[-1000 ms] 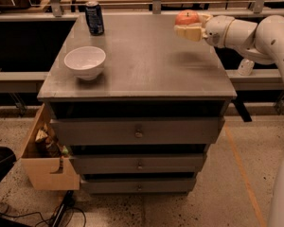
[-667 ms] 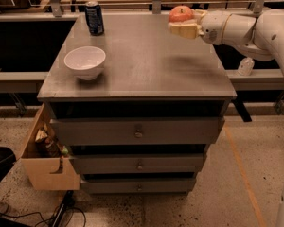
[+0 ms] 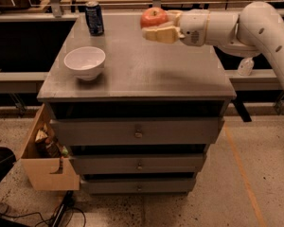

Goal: Move apple near white bowl

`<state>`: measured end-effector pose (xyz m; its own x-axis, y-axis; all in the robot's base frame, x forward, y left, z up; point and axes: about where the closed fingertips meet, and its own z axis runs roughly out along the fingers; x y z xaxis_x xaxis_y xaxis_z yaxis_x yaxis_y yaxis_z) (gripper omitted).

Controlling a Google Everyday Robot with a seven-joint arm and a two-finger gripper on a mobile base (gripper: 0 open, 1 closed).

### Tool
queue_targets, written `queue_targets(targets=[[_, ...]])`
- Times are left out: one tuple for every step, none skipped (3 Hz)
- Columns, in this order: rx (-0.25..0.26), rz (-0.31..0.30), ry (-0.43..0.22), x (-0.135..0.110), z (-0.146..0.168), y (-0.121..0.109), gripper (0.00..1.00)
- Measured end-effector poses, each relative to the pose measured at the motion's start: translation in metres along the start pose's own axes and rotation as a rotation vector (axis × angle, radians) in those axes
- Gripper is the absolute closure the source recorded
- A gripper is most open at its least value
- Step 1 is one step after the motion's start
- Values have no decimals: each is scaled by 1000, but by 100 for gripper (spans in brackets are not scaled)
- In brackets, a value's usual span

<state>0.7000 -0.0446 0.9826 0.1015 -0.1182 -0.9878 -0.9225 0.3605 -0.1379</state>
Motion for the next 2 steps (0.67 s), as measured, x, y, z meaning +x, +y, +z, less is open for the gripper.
queue_targets(targets=[[-86,3,-22,-14,31,41,100],[-126,18,-31,-18,64,57,100]])
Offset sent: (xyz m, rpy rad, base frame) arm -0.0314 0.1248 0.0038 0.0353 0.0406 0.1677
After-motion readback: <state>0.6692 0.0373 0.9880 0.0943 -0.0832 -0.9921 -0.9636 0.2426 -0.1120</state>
